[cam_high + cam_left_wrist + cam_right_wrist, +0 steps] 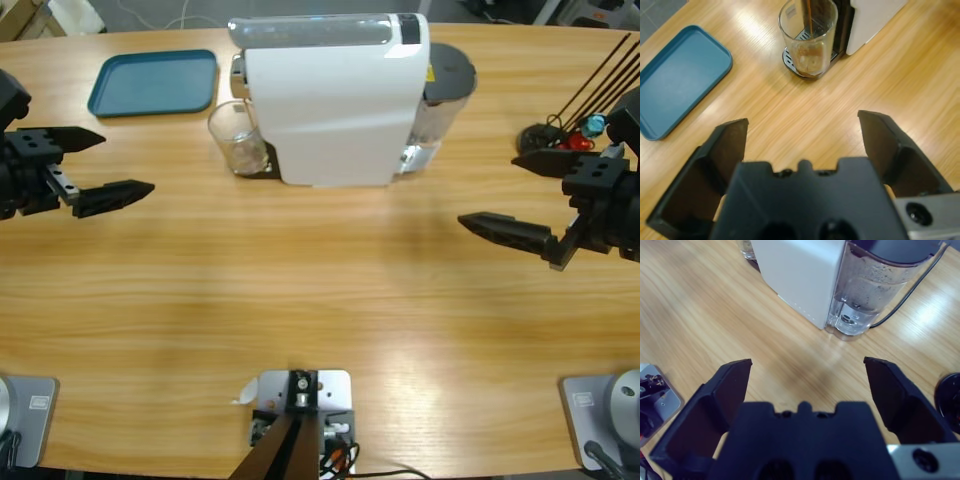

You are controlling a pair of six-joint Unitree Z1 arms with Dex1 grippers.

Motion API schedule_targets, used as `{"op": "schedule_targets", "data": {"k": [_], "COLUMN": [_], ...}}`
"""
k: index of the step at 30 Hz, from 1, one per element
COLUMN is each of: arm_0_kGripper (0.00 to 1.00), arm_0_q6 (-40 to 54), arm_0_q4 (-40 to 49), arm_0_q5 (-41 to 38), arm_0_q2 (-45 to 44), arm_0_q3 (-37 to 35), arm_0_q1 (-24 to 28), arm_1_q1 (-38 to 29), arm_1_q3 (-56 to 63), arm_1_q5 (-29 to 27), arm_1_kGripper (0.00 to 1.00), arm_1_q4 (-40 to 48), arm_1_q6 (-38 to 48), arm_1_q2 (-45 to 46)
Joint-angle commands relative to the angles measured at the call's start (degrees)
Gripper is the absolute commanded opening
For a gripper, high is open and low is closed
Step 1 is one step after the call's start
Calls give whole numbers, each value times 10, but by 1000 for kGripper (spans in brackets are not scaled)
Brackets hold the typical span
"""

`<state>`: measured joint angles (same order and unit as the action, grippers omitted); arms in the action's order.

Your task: Pour coffee

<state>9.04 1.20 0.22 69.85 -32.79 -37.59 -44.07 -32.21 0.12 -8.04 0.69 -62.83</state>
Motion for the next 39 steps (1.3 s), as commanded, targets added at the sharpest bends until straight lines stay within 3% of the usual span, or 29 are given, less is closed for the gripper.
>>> {"op": "schedule_targets", "data": {"k": [1,20,39], "arm_0_kGripper": [890,881,881], "arm_0_q6": [-6,-11,-10], "arm_0_q4": [-23,-34,-54], "arm_0_q5": [8,62,62], "arm_0_q2": [5,-21,-58], "arm_0_q3": [31,44,56], "arm_0_q1": [-6,-6,-6], "arm_1_q1": [-7,-7,-7], "arm_1_q3": [23,26,27], "arm_1_q5": [-1,-6,-6], "arm_1_kGripper": [1000,1000,1000], "arm_1_q4": [4,5,9], "arm_1_q6": [8,8,8], "arm_1_q2": [-3,3,1]}}
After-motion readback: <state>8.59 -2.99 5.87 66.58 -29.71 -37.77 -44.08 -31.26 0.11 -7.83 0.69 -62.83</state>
